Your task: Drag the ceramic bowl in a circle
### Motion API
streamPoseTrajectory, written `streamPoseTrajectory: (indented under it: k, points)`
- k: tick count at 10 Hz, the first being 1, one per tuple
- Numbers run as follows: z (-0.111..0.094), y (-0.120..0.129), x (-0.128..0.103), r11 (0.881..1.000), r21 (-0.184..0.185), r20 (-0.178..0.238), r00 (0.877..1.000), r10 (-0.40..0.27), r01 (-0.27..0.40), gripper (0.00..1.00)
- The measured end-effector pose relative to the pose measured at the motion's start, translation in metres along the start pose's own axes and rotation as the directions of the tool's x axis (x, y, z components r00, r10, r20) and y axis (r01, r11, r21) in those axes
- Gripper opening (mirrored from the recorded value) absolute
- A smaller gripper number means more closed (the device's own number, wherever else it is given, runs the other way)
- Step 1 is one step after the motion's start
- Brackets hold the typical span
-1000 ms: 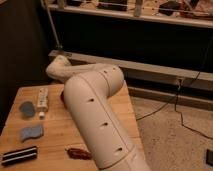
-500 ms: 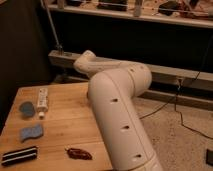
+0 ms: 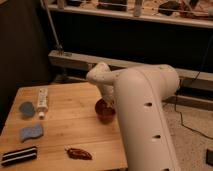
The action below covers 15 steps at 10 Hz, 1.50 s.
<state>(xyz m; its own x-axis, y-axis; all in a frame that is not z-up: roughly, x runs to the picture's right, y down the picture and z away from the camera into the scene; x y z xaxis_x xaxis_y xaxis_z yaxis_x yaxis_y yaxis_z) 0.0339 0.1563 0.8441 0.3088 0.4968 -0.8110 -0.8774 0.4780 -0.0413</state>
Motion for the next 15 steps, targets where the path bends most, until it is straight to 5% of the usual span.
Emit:
streamPoseTrajectory:
  k: [1,3,4,5,7,8,9,11,12,15]
  points:
    - [-0.004,0.037,0.009,0.994,-0.012,0.002,0.994,-0.112,0.112,0.00]
    - [-0.019,0.113,0.017,0.950,-0.033,0.033,0.950,-0.309,0.310,0.00]
    - [-0.033,0.154,0.015,0.916,-0.051,0.067,0.917,-0.394,0.397,0.00]
    - [-0.056,0.205,0.005,0.862,-0.066,0.123,0.861,-0.493,0.503,0.00]
    - [-0.080,0.255,-0.015,0.799,-0.067,0.187,0.794,-0.579,0.598,0.00]
    - [-0.088,0.271,-0.029,0.783,-0.070,0.211,0.776,-0.594,0.619,0.00]
    - [-0.095,0.280,-0.046,0.778,-0.071,0.233,0.769,-0.595,0.624,0.00]
    - [-0.100,0.281,-0.082,0.800,-0.070,0.259,0.785,-0.562,0.596,0.00]
    - [-0.106,0.270,-0.115,0.831,-0.059,0.280,0.808,-0.518,0.553,0.00]
    - [-0.140,0.235,-0.176,0.889,-0.033,0.356,0.836,-0.417,0.457,0.00]
